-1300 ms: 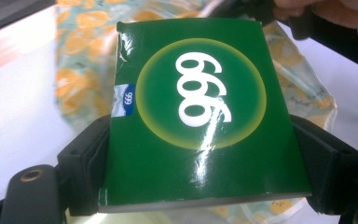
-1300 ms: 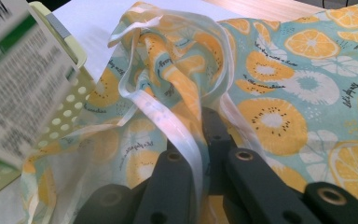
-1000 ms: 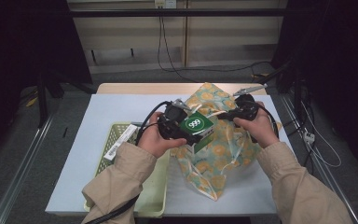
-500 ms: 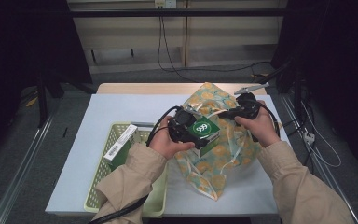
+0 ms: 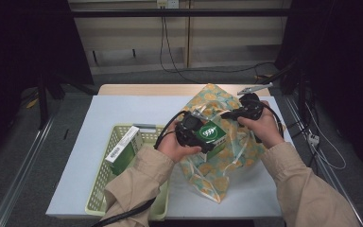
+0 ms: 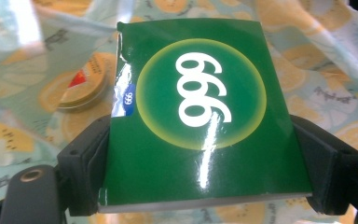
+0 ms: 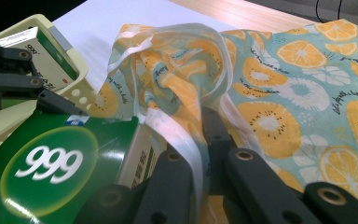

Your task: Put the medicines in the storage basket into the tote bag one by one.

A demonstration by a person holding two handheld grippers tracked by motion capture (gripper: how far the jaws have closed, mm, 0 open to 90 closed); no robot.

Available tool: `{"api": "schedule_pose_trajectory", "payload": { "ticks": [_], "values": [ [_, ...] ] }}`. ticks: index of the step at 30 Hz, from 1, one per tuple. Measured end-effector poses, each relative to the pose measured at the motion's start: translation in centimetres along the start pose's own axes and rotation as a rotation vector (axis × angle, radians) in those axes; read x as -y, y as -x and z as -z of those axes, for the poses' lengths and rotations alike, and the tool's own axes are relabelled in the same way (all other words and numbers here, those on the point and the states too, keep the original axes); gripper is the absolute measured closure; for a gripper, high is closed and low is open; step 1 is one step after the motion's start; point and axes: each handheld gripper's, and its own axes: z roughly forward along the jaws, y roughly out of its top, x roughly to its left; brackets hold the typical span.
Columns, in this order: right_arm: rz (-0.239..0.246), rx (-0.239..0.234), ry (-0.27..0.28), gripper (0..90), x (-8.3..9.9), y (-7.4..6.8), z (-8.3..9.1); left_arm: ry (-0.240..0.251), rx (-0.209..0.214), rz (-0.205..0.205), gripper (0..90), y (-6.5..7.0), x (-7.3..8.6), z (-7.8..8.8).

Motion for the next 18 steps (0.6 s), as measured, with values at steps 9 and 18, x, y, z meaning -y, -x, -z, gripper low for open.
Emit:
{"api": "schedule_pose_trajectory", "payload": {
  "ticks": [9,18],
  "values": [
    [-0.007,0.003,0.003,89.4,-0.2,0.0,-0.1,-0.009,0.011,-0.007,16.8,0.7,-0.2,-0.9],
    [-0.006,0.003,0.014,89.4,-0.2,0.0,0.3,-0.025,-0.02,0.025,16.8,-0.4,-0.2,-2.2]
  ]
}}
